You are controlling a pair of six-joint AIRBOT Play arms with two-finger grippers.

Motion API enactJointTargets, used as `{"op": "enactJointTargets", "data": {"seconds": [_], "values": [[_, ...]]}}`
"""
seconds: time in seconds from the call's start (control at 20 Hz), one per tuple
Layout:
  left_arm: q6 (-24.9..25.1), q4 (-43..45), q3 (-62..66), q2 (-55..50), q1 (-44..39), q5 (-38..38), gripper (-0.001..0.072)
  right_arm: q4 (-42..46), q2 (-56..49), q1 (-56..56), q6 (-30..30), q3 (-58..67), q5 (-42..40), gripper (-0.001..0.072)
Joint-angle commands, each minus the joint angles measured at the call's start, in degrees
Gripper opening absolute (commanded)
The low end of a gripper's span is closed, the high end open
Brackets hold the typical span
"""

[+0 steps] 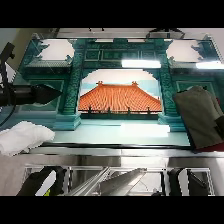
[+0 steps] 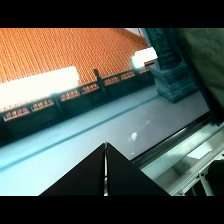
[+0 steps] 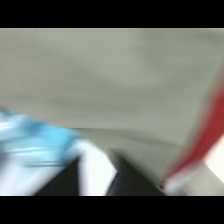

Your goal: Fold the shirts.

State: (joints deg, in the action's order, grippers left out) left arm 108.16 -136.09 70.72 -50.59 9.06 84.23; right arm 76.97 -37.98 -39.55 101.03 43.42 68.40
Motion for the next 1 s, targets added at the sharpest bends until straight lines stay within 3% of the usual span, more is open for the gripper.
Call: {"op": "enactJointTargets", "data": {"seconds": [0.0,0.15,0.35,0.6,0.75,0.95], "values": [[0.0,0.0,0.3,0.0,0.0,-2.1,0.002,-15.2,1.5,6.5,-6.5,1.5,-4.1,0.0019],[0.0,3.7,-0.9,0.4,-0.8,0.7,0.0019,-19.1,1.5,15.3,-8.9,1.5,-3.7,0.0018],[-0.3,4.6,-15.9,8.1,-8.3,-5.7,0.0019,-19.2,1.5,30.7,-9.8,-1.6,-1.7,0.0017],[-8.2,4.6,-38.4,20.3,-21.1,-11.6,0.0019,-19.2,1.6,53.2,-9.0,-13.0,-3.8,0.0019],[-13.0,4.6,-45.1,26.0,-26.8,-17.0,0.0019,-19.4,-0.7,57.9,-8.0,-14.3,-7.8,0.0019],[-14.4,4.6,-46.4,30.6,-28.5,-17.2,0.0019,-19.4,-3.2,57.9,-8.1,-14.3,-7.8,0.0018]]}}
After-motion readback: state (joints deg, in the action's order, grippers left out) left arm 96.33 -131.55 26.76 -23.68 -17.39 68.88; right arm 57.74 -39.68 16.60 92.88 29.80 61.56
